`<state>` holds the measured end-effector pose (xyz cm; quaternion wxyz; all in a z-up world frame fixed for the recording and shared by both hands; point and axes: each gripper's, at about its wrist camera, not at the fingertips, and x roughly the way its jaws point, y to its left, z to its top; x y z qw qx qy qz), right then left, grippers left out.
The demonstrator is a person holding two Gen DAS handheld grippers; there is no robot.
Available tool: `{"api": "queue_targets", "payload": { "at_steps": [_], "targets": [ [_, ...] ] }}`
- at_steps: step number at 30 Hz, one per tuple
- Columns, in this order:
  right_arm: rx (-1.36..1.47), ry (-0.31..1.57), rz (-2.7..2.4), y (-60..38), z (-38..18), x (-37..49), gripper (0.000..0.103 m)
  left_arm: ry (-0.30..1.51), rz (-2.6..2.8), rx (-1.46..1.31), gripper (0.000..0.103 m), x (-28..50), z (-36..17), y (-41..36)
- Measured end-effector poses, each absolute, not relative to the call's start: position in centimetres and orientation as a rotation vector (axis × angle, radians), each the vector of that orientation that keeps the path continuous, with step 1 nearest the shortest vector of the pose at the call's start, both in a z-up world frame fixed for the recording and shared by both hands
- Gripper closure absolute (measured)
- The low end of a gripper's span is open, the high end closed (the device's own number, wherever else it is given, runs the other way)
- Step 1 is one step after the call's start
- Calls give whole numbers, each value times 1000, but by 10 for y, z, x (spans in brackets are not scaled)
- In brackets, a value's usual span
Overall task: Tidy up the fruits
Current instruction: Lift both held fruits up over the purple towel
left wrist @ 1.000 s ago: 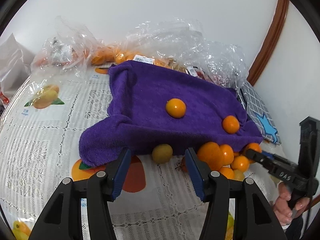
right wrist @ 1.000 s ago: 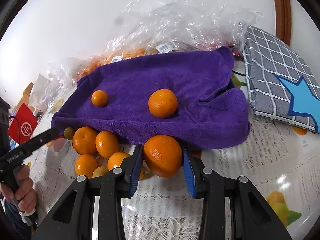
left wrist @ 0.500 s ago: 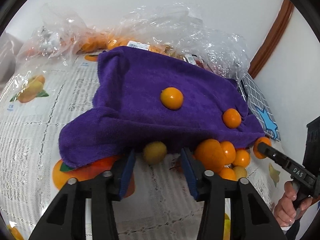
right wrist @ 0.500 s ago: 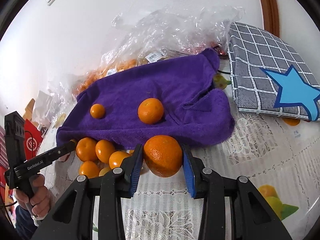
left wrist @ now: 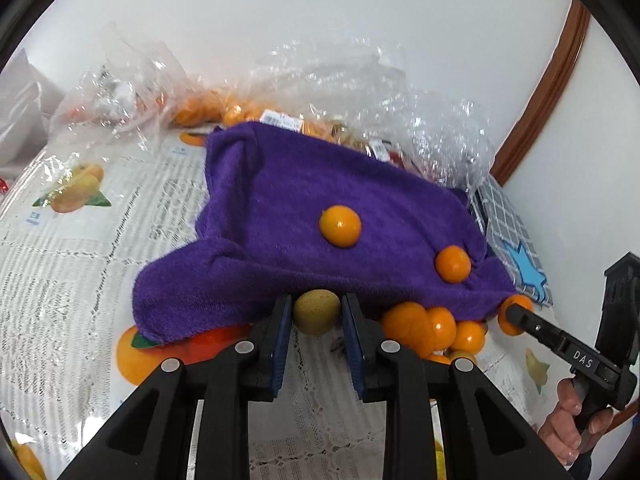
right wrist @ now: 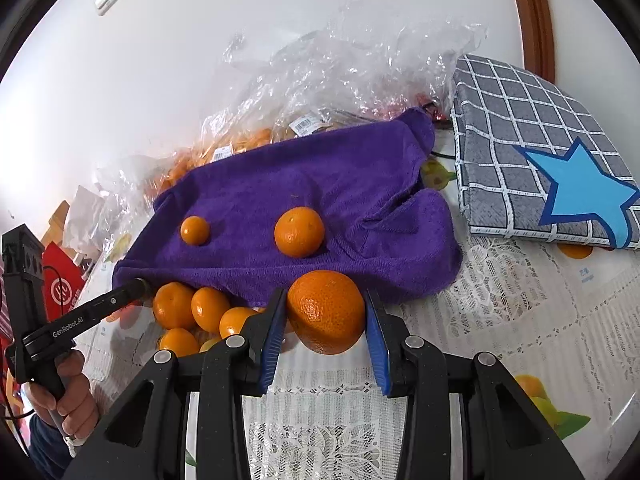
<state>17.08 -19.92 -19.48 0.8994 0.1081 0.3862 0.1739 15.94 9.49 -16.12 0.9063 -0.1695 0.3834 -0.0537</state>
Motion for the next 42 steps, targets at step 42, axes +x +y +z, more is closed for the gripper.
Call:
{"api": "queue_targets", "payload": {
  "at_steps": [42],
  "targets": [
    [198,745,318,-218,-175,234,65,714,-82,-383,79,212,-146,111]
  ]
}}
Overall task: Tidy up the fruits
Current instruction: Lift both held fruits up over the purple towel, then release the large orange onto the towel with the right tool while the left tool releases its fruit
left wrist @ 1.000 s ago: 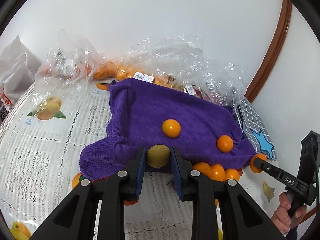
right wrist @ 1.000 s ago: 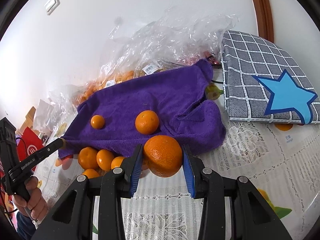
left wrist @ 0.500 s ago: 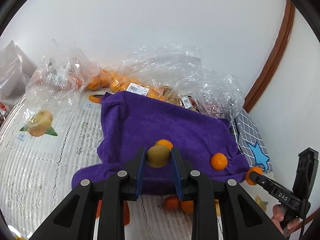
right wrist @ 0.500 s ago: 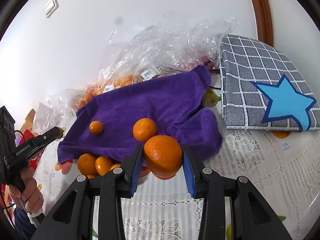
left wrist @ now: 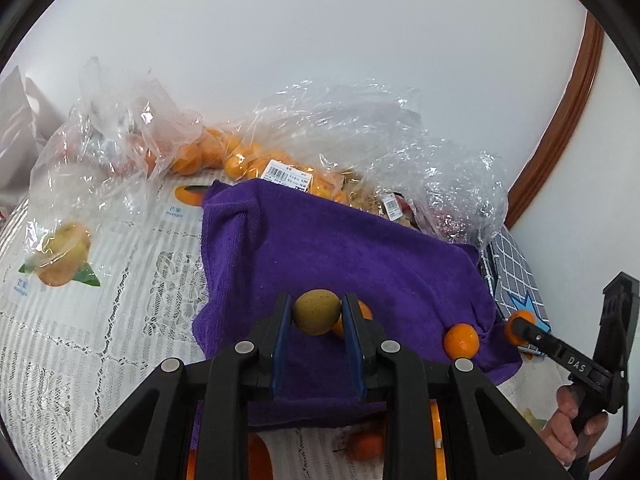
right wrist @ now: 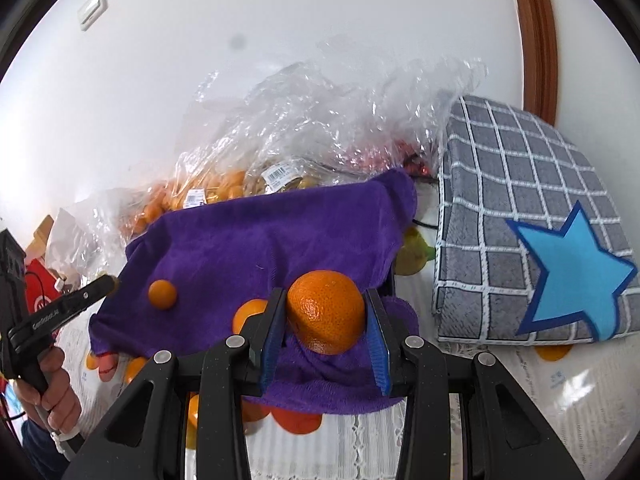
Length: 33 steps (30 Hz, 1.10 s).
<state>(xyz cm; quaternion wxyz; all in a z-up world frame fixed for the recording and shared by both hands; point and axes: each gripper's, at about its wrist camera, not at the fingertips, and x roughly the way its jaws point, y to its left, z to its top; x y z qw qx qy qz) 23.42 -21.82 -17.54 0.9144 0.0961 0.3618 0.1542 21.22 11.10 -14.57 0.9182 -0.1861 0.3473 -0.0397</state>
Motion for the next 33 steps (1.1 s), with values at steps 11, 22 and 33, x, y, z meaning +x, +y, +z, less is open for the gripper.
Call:
{"api": "queue_targets", "payload": {
  "at_steps": [11,22,33],
  "targets": [
    [134,790,317,-207,-197,248,65,729,-70,-319,78,217,-154,102],
    [53,826,317,-191,-205,246,65,802,-39,-279,78,225,-163,95],
    [18,797,307,-188,-198,238,39,801,-35,-256,76,224,-165,88]
  ]
}}
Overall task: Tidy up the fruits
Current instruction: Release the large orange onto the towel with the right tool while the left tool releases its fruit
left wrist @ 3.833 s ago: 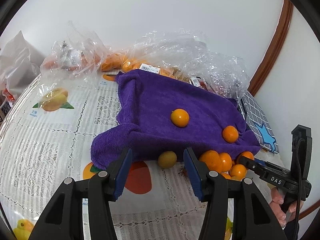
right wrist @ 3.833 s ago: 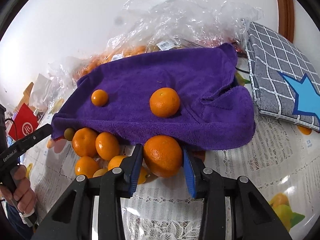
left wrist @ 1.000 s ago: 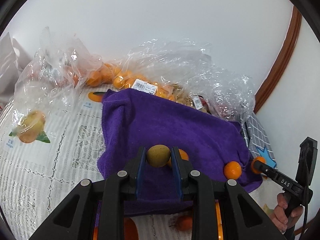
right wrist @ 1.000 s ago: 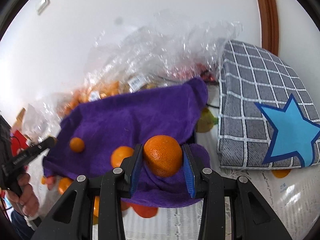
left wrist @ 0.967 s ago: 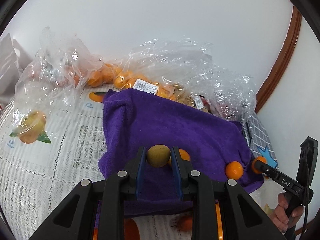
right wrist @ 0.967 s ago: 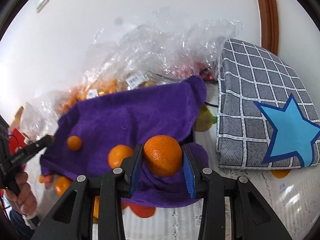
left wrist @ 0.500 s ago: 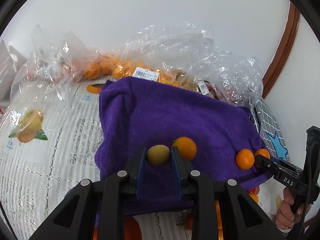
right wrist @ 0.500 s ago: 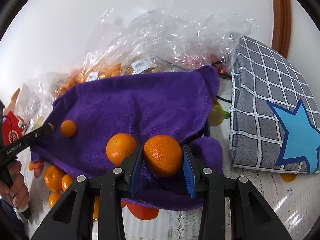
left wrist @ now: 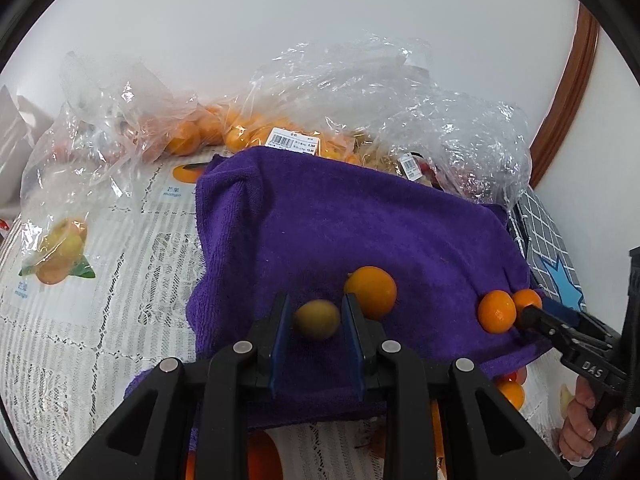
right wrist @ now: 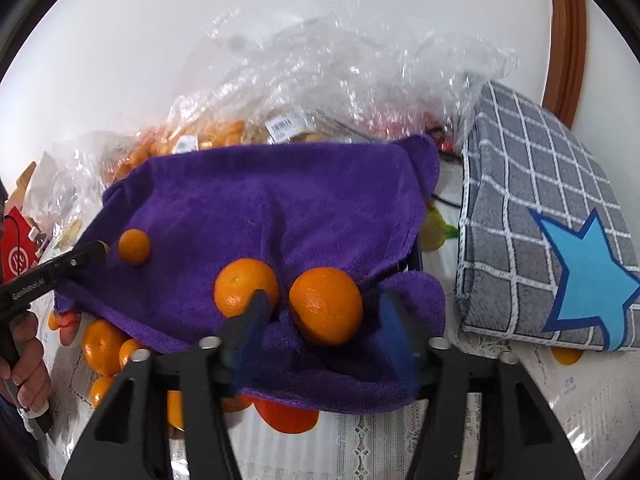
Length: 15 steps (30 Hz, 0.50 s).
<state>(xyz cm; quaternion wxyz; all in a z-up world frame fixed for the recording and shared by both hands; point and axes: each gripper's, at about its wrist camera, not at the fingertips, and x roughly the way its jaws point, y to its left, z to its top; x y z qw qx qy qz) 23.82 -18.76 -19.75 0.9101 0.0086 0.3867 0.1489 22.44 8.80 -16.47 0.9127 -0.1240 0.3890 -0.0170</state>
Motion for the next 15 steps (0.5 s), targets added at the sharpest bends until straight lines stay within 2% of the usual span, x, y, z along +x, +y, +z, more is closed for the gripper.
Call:
{"api": "queue_targets", "payload": {
  "at_steps": [2,5,11,15],
  "targets": [
    [18,774,302,-188,-194,234,33,793,-46,-255,69,223,-164,87],
    [22,754,282,-191,-190,230,32,772,-62,-257,54,220,-162,85],
    [37,742,350,-189,-180,220,33,725,-85,-278,49,210,-154,90],
    [34,712,404,-180,-174,202,46,709,-78,-275,49,201,-150,93]
  ]
}}
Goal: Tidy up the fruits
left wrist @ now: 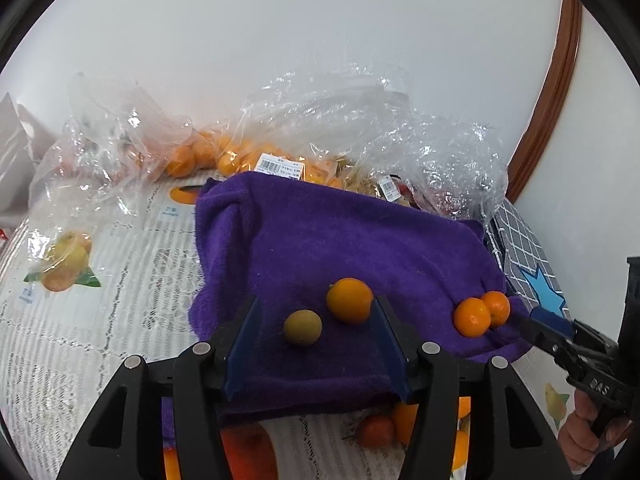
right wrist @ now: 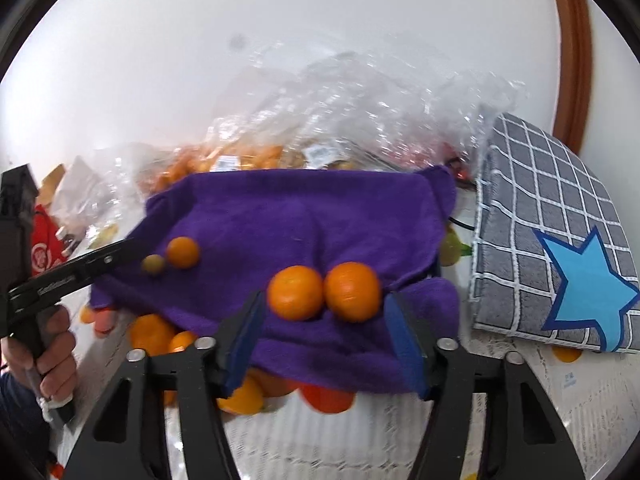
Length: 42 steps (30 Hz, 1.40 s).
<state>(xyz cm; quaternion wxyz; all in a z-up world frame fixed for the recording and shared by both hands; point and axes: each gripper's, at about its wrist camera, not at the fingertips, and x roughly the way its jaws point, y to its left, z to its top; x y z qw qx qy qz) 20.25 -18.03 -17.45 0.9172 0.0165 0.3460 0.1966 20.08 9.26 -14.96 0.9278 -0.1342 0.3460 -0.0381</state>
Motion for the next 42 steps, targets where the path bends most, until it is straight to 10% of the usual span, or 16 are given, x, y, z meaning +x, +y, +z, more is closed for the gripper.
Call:
{"api": "queue_targets", "payload": {
  "at_steps": [14,42],
  "targets": [
    [27,852,518,-146,-199,166,68,707,-88,-278,49,150,-148,97],
    [-20,860,419,-147,-213,175,71,749,-177,-246,50,150,-155,73]
  ]
}}
